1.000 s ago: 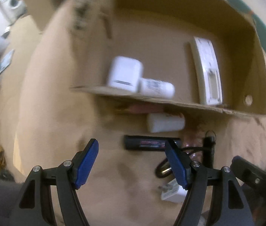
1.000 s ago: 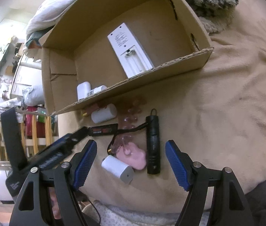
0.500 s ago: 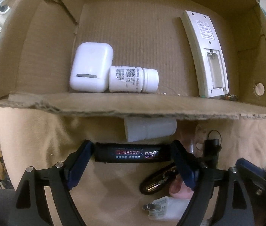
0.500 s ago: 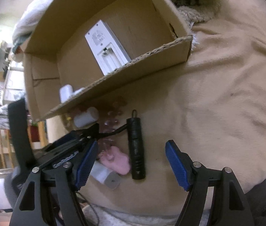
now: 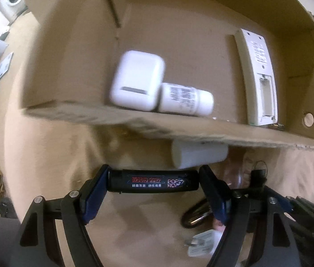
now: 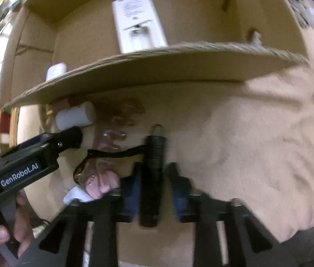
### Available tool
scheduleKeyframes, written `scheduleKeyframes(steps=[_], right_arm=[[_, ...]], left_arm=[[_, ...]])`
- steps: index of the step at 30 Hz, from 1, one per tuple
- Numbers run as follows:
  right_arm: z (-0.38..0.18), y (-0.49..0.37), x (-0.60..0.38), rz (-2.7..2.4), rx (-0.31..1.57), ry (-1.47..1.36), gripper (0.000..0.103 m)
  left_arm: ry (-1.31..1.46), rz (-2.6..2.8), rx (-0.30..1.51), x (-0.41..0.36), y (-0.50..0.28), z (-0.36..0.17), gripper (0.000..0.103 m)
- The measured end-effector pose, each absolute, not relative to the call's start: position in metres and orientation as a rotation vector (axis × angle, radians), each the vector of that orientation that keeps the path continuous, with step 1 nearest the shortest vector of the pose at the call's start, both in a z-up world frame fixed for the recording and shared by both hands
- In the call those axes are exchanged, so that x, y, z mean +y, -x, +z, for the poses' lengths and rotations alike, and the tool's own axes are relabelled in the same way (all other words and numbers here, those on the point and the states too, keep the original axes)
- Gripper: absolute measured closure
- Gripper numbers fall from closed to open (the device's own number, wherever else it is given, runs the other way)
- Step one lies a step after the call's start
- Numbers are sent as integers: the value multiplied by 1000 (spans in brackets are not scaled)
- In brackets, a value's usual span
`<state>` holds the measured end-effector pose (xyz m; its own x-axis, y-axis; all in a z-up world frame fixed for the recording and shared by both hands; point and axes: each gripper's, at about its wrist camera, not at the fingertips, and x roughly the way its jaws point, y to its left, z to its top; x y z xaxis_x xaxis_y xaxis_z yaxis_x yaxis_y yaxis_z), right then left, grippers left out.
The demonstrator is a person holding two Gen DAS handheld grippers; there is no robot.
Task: Organize rigid objects
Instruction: 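Grasp the black power bank with the left tool while the right tool grasps the black flashlight, then carry the power bank and flashlight over the box with both tools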
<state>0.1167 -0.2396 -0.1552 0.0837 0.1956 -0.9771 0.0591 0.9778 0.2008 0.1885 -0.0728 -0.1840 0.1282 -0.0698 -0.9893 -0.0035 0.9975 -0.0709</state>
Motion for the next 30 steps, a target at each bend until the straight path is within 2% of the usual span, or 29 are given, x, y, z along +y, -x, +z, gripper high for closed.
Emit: scheduleKeyframes(steps=[11,18,30], right_arm=[[-100,-98,-236,186,1268,-198,83],[-55,-76,-238,260,1103,-207,83],[-7,-68,-265,328,854,-336,82]], left_arm=[[88,12,1406,-41,-177,-167,25],[76,26,1349,-30,-156,-135,25],[25,17,1185,-39,-123,-89,25]])
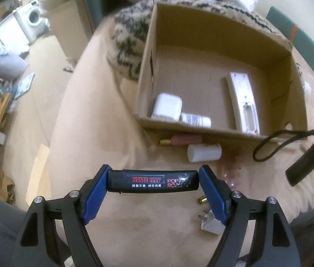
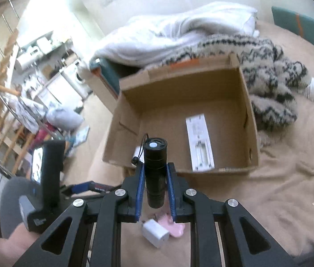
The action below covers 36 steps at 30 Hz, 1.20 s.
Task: Organize rigid objects
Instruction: 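Carry the power bank and flashlight over the box with both tools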
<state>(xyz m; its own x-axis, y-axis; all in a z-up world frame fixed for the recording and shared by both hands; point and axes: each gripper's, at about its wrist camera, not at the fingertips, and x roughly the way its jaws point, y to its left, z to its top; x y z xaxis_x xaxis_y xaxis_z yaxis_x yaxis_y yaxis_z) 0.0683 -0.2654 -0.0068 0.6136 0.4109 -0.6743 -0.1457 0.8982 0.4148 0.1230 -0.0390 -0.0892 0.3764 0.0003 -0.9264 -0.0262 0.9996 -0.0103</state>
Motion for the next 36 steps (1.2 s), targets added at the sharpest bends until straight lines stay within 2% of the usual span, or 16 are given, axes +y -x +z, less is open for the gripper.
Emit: scheduleKeyframes(steps=[8,18,25,31,36], right_arm=[[24,-83,-286,302,796,-405,82],[51,-130,-314,253,746,-430,82],[22,-158,-333,199,800,-523,82],[-37,-167,-328,123,984,-520,82],[-53,-172,-318,132,1040,-474,82]], left_arm=[[51,-18,1062,-60,-132,-40,25],[44,-64,1000,-66,-189,-3,25],[18,-76,1002,-77,-218,-19,25],[0,-110,1031,-85,-229,-55,25],[5,-145,1060,-90,-233,-76,25]])
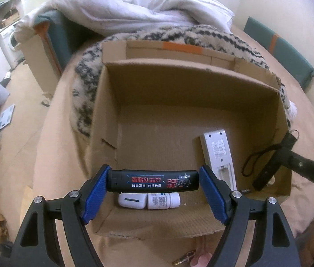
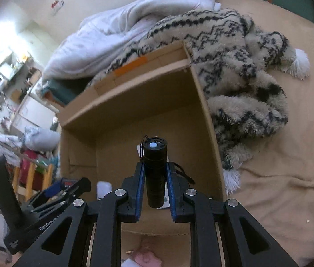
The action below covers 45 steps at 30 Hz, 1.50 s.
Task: Organize rigid objects
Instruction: 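Carry the power bank and flashlight over the box with both tools, then open the left tool over the box while the right tool releases the flashlight onto the remote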
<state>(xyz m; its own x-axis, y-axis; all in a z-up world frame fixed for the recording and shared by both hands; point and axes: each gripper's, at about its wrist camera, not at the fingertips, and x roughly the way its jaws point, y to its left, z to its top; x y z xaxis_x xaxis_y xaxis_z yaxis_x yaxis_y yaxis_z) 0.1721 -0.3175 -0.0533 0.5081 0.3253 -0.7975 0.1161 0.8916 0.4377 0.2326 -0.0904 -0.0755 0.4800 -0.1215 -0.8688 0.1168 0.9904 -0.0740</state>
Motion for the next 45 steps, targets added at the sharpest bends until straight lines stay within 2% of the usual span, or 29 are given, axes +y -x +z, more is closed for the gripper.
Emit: scheduleKeyframes(steps=[22,24,29,30,34,35,36,45], right_arm=[[-91,-191,-290,116,1187,-362,82],[-91,-192,-289,120,1184,-369,82],[-84,-192,-287,143,1157,-368,81],[-81,-191,-289,152,1143,-378,79],[-70,-188,-296,132,1083,-408,37],[-69,-187,-300,143,1072,-443,31],[-68,-187,-304,155,1064,-478,29],[-68,-187,-307,154,1066,-519,29]], left_arm=[[66,-110,1158,-88,-244,-100,24],[75,-121,1157,-88,-243,-99,20],[65,-150,1140,-94,-240,-95,4],[54,-152,1132,-96,-239,-94,2],[63,-154,1108,-94,-238,-89,1],[70,-159,1107,-93,-239,-87,1],[70,-158,1105,-93,-239,-85,1],[53,-154,1085,-91,-232,-78,1]])
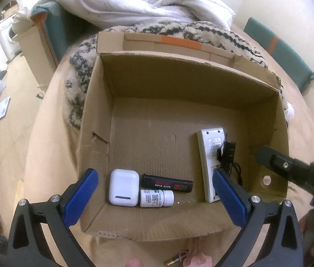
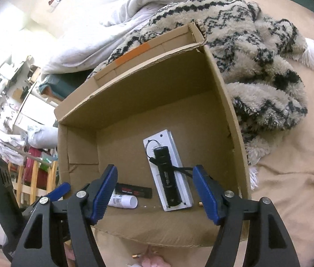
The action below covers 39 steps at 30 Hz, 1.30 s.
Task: Organize rigid objects
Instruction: 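Open the left tool over the box while the right tool releases the flashlight onto the remote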
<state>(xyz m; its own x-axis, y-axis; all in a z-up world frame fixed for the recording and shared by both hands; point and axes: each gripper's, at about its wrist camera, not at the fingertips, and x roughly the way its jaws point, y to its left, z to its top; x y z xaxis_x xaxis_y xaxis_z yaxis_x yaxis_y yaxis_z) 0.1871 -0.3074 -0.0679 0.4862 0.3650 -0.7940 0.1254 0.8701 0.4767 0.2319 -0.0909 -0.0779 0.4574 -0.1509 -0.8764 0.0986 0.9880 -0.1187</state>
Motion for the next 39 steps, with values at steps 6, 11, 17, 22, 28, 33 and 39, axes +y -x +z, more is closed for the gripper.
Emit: scheduleKeyframes(steps=[6,11,17,22,28,33,39], right_arm=[[-61,-182,-307,154,1043,-513,29],[-58,-173,-311,145,1041,-507,29],[-50,-158,-314,138,1030,-500,29],[-48,-141,-314,145,1036,-502,29],[-46,-121,-303,160,1044,-462,29],[-51,-109,-293,177,1073,-439,29],[-62,-102,-291,173,1117,-474,29]], left_arm=[[55,-146,1061,-83,-224,-65,1],[53,-134,1039,-74,-212,-53,1],[44,-96,1033,-62,-195,-49,1],[54,-61,1030,-47,-182,-50,1],[63,-47,1057,-40,-170,-54,1],[31,-29,1116,-40,-164,-67,1],[80,11,1151,-26,-162,-78,1]])
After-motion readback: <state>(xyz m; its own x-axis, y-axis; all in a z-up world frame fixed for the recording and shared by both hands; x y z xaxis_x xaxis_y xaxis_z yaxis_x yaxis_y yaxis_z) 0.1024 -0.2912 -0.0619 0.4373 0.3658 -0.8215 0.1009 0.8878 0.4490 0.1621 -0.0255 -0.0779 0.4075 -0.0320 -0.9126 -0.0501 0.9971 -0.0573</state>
